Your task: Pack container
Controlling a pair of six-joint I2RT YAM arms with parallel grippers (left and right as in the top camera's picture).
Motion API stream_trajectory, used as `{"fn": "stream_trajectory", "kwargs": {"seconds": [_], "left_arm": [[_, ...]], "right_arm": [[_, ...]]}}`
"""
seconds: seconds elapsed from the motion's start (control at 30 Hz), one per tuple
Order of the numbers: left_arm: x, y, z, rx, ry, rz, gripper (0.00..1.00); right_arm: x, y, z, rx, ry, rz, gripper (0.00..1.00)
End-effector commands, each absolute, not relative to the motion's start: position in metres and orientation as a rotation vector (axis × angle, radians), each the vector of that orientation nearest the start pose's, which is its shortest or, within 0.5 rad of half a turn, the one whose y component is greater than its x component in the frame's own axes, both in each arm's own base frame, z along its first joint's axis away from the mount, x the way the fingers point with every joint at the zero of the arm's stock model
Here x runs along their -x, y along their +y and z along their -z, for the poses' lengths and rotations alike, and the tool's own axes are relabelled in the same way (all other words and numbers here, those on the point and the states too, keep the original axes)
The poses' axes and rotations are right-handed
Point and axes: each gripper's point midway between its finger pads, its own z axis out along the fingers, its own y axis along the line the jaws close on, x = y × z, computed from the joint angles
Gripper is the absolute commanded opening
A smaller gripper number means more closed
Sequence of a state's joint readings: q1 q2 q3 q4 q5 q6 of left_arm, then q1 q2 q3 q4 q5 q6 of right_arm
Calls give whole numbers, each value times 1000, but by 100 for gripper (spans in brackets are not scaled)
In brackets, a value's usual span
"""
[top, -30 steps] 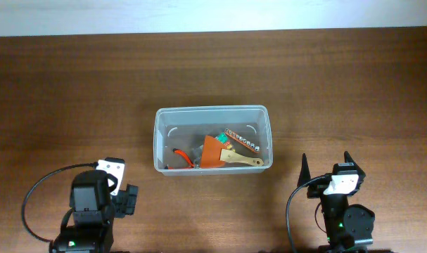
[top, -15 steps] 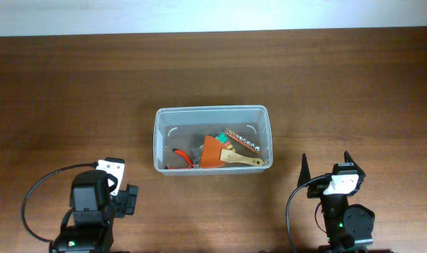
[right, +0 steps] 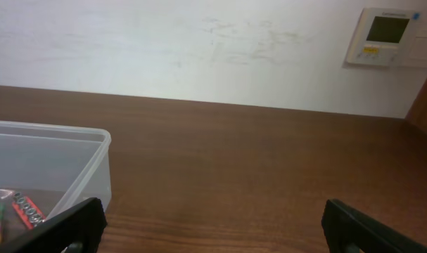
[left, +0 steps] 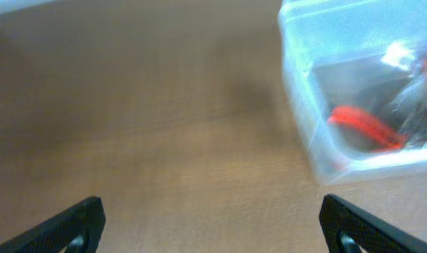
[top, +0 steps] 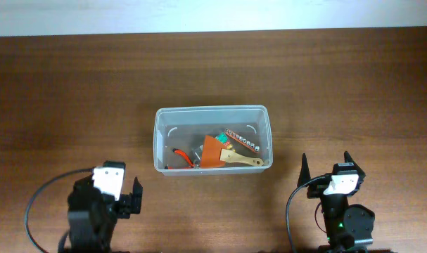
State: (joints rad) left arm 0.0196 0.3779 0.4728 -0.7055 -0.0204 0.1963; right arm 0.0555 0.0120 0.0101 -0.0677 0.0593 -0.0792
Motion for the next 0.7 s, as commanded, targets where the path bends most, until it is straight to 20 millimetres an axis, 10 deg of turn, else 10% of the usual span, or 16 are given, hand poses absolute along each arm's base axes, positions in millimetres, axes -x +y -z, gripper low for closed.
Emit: {"fn": "stream_trajectory", "kwargs": {"seconds": [0.0,0.4,0.67], "left_arm": [[-216,-11,-160,-197,2015,-24,99],[-244,-4,-193,-123,1534,-99,99],[-245,10,-160,182,1624,27,99]], "right_arm": [[-246,6,-156,71,1646,52,99],[-246,6,-156,71,1646,52,99],[-246,6,-156,71,1646,52,99]]}}
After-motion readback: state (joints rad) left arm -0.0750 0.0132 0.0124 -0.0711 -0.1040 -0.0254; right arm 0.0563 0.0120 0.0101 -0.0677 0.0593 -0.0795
